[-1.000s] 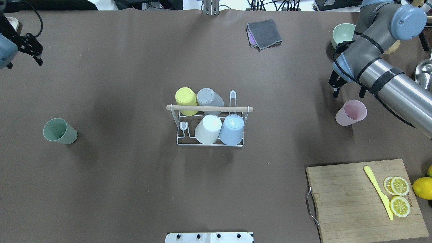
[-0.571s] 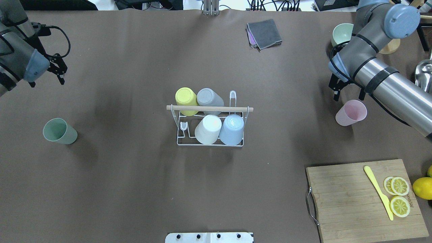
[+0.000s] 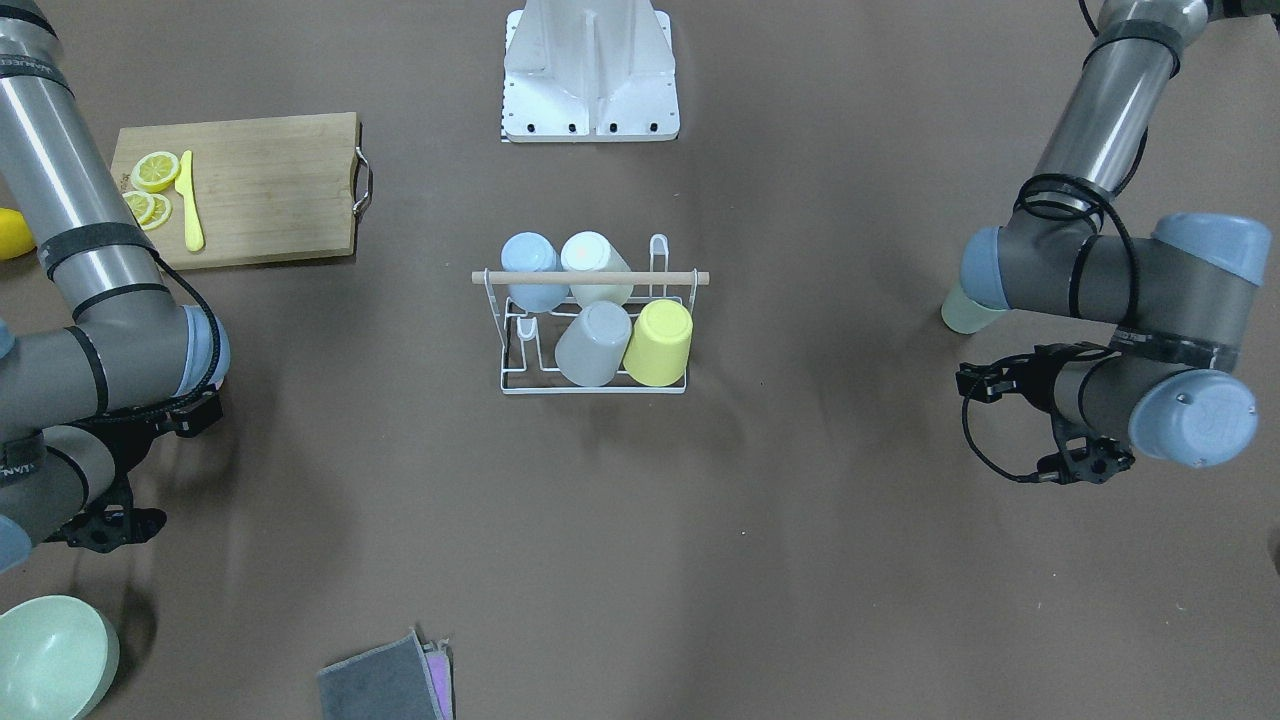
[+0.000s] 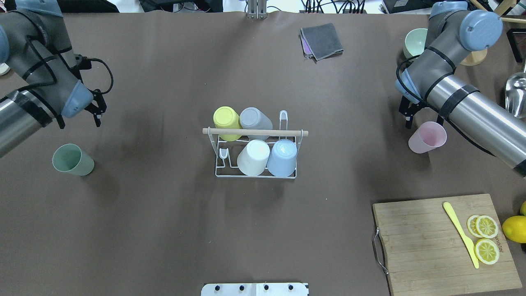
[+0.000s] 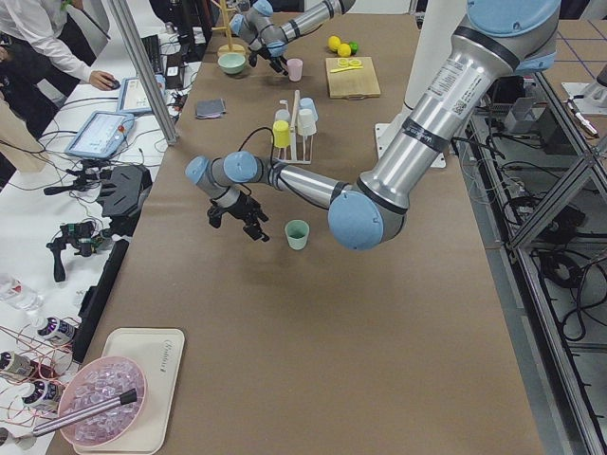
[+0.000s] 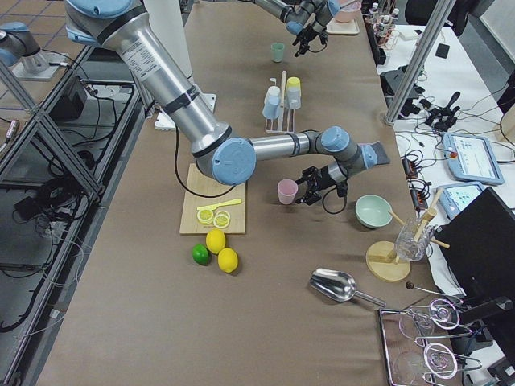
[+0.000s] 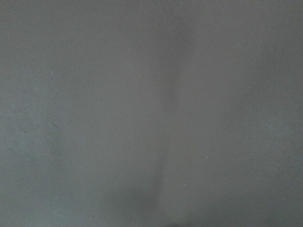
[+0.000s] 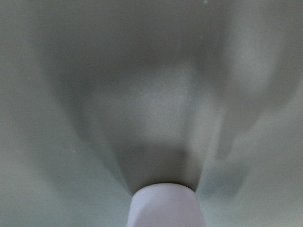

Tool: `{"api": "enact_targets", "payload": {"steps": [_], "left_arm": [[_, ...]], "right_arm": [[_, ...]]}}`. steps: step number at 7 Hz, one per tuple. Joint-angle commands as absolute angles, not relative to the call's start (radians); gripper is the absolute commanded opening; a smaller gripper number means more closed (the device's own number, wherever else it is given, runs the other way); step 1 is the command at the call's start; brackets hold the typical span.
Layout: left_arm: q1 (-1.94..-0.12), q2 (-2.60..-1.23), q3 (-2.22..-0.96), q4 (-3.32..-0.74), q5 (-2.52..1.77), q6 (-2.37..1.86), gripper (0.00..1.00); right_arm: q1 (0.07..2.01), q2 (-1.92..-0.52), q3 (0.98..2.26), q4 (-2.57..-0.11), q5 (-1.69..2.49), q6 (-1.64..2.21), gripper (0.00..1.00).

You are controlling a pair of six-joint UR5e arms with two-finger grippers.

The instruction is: Place cup on cup holder

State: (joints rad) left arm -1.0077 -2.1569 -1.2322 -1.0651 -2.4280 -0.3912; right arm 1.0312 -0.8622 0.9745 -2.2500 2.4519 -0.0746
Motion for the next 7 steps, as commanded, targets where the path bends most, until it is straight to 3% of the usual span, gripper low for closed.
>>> {"api": "enact_targets", "payload": {"steps": [1,5,6,7], "left_arm": [[-0.968,-2.149,-1.233,-1.049,-2.428,-0.362,0.98],[-0.934,-2.103,-1.284,-0.928,-2.418,-0.253,0.98],[-0.919,-2.086,-1.293,-0.928,-2.416,-0.253,0.98],[-0.905,-2.070,-1.307,-0.928,-2.416,-0.255,0.98]], "right_arm": [[1.014,-0.867,0.970,-2.266,2.454,-0.077,0.93],[0.997,-0.870,0.963,-2.330,2.454,-0.133,0.84],[0.997,-0.870,0.965,-2.332,2.454,-0.133,0.72],[0.997,-0.868,0.966,-2.338,2.454,-0.133,0.51]]}}
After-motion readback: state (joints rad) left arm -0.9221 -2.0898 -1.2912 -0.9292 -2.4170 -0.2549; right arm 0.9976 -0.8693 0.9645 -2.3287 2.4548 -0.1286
